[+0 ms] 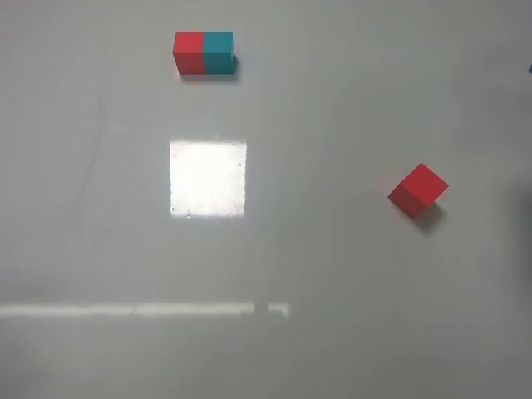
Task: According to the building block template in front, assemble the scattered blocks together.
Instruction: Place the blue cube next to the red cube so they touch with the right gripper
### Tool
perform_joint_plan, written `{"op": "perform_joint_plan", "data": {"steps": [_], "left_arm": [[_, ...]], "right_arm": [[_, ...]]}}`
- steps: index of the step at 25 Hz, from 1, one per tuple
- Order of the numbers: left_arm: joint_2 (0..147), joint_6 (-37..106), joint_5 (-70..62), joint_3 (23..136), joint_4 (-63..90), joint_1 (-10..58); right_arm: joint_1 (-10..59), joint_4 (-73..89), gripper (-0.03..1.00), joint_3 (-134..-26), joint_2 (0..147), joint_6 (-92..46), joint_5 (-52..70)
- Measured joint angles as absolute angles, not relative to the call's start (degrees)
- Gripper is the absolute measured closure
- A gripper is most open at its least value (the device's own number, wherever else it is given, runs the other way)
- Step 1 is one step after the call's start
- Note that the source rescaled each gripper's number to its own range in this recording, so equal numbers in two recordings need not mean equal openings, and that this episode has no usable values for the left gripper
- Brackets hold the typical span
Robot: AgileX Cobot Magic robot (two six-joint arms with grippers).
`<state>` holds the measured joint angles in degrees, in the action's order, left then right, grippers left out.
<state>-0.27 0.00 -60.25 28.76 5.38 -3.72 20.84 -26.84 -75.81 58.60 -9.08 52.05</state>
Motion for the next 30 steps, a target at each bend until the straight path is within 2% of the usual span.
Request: {"op": "perform_joint_plan", "data": {"steps": [7, 13, 23, 30], "left_arm": [[-0.3, 0.0, -60.2, 28.8, 5.4, -3.7], [-0.3, 0.0, -60.2, 28.8, 5.4, -3.7], [-0.3, 0.0, -60.2, 28.8, 5.4, -3.7], [-0.3, 0.0, -60.2, 28.8, 5.4, -3.7]], "right_arm": [[20.8, -21.0, 0.96, -55.3, 46.0, -7.1, 39.0], [20.8, -16.2, 0.96, -44.3, 45.6, -7.4, 28.9], [20.8, -11.5, 0.96, -41.3, 53.4, -17.4, 21.6], [20.8, -10.3, 0.96, -41.3, 54.4, -19.1, 17.9]]}}
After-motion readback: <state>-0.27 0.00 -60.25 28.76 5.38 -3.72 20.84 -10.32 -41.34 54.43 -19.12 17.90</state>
